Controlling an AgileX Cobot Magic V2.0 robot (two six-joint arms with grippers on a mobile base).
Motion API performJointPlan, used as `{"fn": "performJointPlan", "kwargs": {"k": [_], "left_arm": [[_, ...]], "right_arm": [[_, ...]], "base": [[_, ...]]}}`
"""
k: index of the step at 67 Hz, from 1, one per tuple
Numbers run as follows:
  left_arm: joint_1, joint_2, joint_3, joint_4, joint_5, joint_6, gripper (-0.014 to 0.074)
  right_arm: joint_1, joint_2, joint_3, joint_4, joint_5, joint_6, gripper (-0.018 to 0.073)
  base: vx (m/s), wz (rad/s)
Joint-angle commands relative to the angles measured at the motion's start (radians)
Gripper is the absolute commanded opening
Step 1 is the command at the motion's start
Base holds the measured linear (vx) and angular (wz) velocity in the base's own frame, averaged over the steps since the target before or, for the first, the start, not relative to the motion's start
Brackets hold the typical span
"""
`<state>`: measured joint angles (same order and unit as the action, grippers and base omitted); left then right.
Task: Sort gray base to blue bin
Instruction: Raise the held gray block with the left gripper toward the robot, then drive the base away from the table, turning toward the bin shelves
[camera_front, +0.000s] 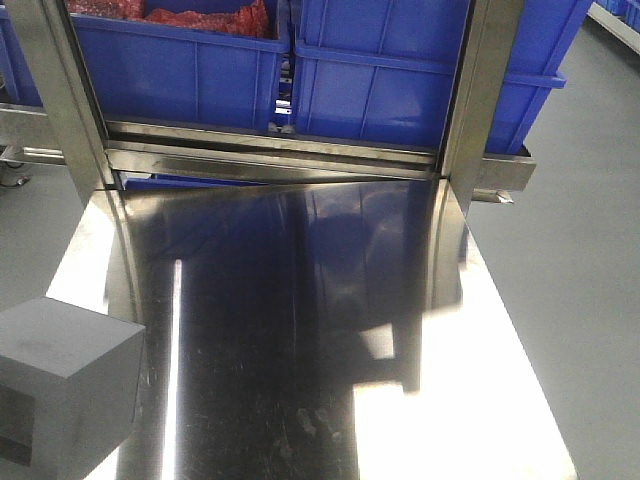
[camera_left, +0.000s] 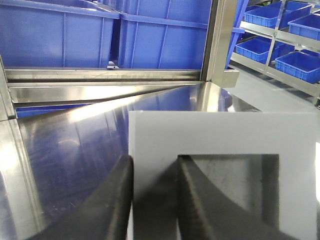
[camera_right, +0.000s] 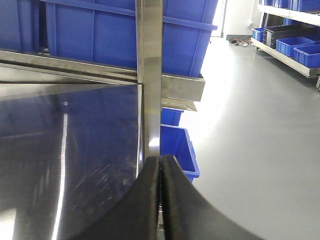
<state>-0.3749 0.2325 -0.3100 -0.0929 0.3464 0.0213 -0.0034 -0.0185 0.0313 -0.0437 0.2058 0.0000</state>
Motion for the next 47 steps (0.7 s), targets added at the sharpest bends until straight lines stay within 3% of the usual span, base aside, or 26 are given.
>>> {"fn": "performJointPlan", "kwargs": {"k": [1,20,47], "left_arm": [[-0.008,0.008,-0.032,-0.016,-0.103,-0.006,-0.0007],[-0.008,0.008,-0.032,-0.016,-0.103,-0.006,-0.0007],[-0.008,0.008,-0.032,-0.016,-0.103,-0.006,-0.0007]], "right_arm": [[-0.002,-0.007,0.006,-0.009,-0.081,-0.012,-0.0005],[-0.002,-0.007,0.006,-0.009,-0.081,-0.012,-0.0005],[-0.002,-0.007,0.006,-0.009,-0.081,-0.012,-0.0005]], "base": [[0.0,0.0],[-0.01,-0.21],[-0.06,-0.6]]}}
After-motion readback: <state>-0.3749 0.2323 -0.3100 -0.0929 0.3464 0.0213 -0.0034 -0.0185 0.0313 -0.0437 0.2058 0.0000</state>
